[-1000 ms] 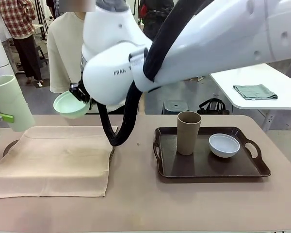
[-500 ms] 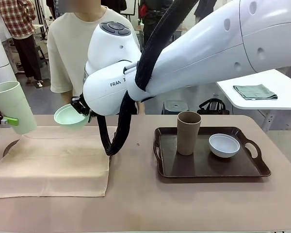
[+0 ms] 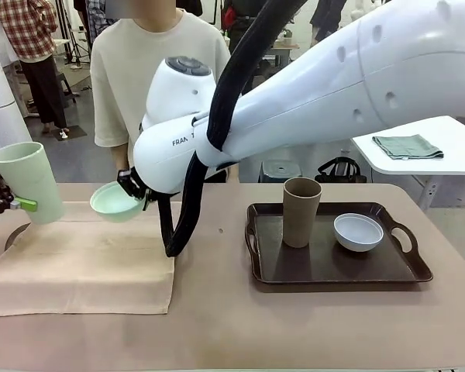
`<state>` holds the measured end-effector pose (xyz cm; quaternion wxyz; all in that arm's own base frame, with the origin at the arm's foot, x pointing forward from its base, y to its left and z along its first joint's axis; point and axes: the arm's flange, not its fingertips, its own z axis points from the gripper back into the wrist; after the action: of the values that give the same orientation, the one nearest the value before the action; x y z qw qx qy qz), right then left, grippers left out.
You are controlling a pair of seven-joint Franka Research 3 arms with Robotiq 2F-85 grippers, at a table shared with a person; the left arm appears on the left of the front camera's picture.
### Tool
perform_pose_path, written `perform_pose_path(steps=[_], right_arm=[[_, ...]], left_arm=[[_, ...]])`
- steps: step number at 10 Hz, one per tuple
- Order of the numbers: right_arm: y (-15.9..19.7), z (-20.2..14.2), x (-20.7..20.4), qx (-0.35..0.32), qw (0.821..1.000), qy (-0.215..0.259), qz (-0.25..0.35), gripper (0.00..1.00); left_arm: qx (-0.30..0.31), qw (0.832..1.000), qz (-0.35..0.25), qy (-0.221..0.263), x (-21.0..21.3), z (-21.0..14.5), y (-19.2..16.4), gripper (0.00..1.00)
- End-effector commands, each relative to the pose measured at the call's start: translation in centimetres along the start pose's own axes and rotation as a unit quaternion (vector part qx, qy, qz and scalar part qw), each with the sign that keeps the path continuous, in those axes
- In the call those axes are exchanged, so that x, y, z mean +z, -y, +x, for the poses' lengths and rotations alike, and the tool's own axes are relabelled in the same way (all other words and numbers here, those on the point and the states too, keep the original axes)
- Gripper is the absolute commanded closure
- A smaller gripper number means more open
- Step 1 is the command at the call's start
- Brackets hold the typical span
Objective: Set up a tray with a mat and arrange the tableware.
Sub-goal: Place the Picnic Bowl and Reusable plastic cup back onto the Handle tray in front of the human's position.
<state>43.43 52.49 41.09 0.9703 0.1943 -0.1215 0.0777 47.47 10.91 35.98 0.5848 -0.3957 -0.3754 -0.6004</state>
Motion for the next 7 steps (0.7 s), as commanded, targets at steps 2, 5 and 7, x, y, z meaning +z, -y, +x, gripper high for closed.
perform_pose_path(steps=[2, 5, 7], right_arm=[[0.2, 0.5, -3.0, 0.008, 0.999, -0.028, 0.025, 0.93], [1.0, 0.5, -5.9, 0.025, 0.999, -0.042, 0.024, 0.93], [1.5, 0.3, -7.1, 0.037, 0.998, -0.045, 0.019, 0.93]], left_arm=[[-0.011, 0.999, -0.005, -0.032, -1.8, -1.7, -0.4, 0.17], [-0.023, 0.999, -0.007, -0.025, -3.5, -3.9, -0.9, 0.17], [-0.033, 0.999, 0.003, -0.027, -4.4, -5.0, -0.8, 0.17]])
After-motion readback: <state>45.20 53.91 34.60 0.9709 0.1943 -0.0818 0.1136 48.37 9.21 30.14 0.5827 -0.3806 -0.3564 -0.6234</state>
